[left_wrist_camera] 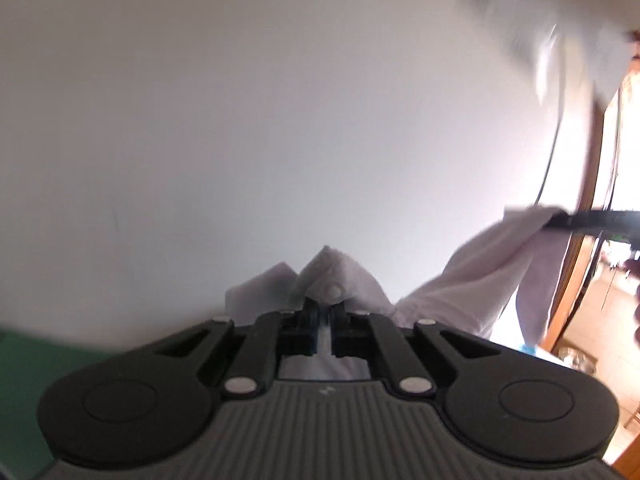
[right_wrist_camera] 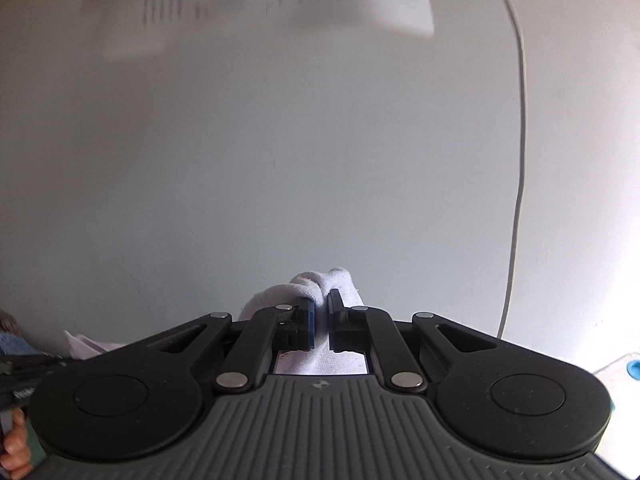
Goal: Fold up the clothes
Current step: 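Close the left gripper on the shirt while the right gripper lifts it, then lift and shake the white shirt up with both grippers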
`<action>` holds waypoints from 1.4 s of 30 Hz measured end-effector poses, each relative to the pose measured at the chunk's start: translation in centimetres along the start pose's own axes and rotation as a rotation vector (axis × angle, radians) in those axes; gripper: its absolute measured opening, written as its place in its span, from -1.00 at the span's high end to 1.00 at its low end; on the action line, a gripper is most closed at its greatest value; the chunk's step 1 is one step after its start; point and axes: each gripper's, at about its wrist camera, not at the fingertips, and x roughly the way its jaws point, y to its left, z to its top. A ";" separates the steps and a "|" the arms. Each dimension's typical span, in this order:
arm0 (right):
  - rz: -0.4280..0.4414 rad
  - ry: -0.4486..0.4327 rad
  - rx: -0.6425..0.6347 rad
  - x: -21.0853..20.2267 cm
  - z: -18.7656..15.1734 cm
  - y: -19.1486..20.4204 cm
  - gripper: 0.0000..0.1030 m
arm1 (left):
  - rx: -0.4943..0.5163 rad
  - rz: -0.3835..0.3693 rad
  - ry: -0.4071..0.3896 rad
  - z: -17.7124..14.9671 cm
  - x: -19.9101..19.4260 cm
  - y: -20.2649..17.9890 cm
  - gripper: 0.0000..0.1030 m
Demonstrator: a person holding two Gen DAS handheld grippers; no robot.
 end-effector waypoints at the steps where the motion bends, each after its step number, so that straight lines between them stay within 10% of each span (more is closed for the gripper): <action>1: 0.009 -0.020 0.005 -1.2 0.7 0.2 0.91 | 0.013 0.000 -0.032 1.4 -1.4 -0.3 0.97; 10: 0.094 -0.201 0.050 -11.9 6.7 1.7 0.91 | 0.145 0.014 -0.271 11.4 -14.2 -3.1 0.97; 18: 0.059 -0.130 0.038 -13.0 3.4 6.3 0.91 | 0.127 0.076 -0.420 13.6 -24.1 -0.2 0.92; 22: 0.041 -0.095 0.032 -13.6 1.7 8.6 0.91 | 0.120 0.068 -0.260 9.8 -25.5 2.7 0.84; 25: 0.025 -0.065 0.028 -14.0 0.4 10.4 0.91 | 0.147 0.021 -0.052 4.1 -24.4 4.6 0.42; 35: -0.347 0.183 0.250 -17.4 -12.6 5.6 0.93 | 0.341 -0.300 0.519 -16.6 -13.0 1.0 -0.16; 38: -0.377 0.175 0.261 -19.4 -13.7 4.8 0.93 | 0.516 -0.304 0.538 -20.0 -9.3 -2.8 -0.41; 42: -0.394 0.167 0.249 -20.0 -14.2 3.1 0.93 | 0.686 -0.330 0.592 -22.0 -4.8 -6.3 -0.26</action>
